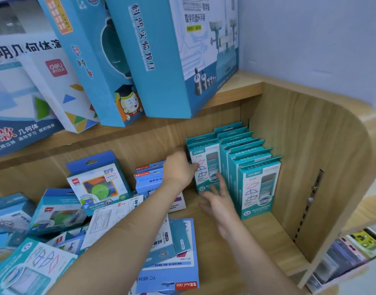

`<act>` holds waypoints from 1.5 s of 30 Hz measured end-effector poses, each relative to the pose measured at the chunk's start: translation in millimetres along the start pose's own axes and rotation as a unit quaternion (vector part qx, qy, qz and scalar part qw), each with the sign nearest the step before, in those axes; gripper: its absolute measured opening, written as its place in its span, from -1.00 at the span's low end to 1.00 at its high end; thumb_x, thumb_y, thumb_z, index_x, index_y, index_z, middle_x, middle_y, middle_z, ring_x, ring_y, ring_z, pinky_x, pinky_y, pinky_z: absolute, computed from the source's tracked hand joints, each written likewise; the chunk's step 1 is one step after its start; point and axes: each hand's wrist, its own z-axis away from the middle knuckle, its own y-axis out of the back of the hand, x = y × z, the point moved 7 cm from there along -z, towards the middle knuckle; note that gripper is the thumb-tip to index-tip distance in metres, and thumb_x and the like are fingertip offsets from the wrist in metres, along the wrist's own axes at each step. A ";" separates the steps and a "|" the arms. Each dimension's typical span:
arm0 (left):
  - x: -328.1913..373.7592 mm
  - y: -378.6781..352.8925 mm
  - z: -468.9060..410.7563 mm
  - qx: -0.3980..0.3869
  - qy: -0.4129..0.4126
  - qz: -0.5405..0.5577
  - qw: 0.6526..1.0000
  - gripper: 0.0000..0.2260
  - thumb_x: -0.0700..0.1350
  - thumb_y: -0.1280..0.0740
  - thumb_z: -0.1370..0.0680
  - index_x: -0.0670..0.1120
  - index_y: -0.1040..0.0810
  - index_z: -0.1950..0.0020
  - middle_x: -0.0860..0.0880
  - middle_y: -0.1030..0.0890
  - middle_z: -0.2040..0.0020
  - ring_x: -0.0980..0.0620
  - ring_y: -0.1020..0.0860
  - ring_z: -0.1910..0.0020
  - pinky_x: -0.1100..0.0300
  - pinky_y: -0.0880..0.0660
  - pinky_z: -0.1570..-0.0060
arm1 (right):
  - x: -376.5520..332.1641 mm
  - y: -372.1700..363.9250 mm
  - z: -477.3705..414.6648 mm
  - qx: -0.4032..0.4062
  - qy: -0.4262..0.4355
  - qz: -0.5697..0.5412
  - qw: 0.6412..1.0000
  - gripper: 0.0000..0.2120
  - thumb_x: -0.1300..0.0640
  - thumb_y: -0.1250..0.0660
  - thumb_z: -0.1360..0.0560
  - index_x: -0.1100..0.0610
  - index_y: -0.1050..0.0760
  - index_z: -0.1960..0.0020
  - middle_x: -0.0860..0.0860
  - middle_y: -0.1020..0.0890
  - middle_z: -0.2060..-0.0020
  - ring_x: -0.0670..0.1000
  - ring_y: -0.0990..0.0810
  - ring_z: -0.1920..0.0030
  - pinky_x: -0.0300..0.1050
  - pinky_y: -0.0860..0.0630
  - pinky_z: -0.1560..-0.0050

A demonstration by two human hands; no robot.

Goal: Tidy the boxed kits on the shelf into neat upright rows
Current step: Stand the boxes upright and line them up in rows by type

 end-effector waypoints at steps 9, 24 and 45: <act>1.6 2.7 6.9 -0.091 0.024 0.103 0.990 -0.62 -0.10 -0.38 -0.37 -0.15 -0.51 -0.15 -0.08 -0.63 -0.08 -0.11 -0.59 -0.07 -0.03 -0.54 -0.06 | -13.8 -7.2 -2.3 0.017 0.003 -0.054 0.998 -0.33 0.39 -0.19 -0.52 -0.13 -0.17 -0.50 0.05 -0.34 -0.44 0.05 -0.41 -0.34 0.06 -0.45 -0.25; -79.5 129.7 218.8 0.143 0.023 0.260 0.955 -0.71 -0.35 -0.35 -0.49 0.06 -0.65 0.20 0.11 -0.68 0.23 0.13 -0.63 0.24 0.31 -0.54 0.13 | -7.2 -16.6 87.7 -0.126 0.042 0.297 0.946 -0.68 0.21 -0.32 -0.53 0.04 -0.44 -0.26 0.00 -0.56 -0.07 -0.21 -0.55 0.02 -0.46 -0.40 0.08; -182.1 159.6 292.0 0.193 0.109 -0.169 0.960 -0.54 0.11 -0.43 -0.41 0.03 -0.48 -0.27 -0.02 -0.52 -0.22 -0.08 -0.42 -0.17 0.08 -0.43 -0.10 | 18.5 -164.1 192.3 -0.152 0.432 0.601 0.655 -0.46 0.00 -0.31 -0.39 0.01 -0.36 -0.36 0.12 -0.42 -0.37 0.13 -0.26 -0.43 0.20 -0.27 -0.28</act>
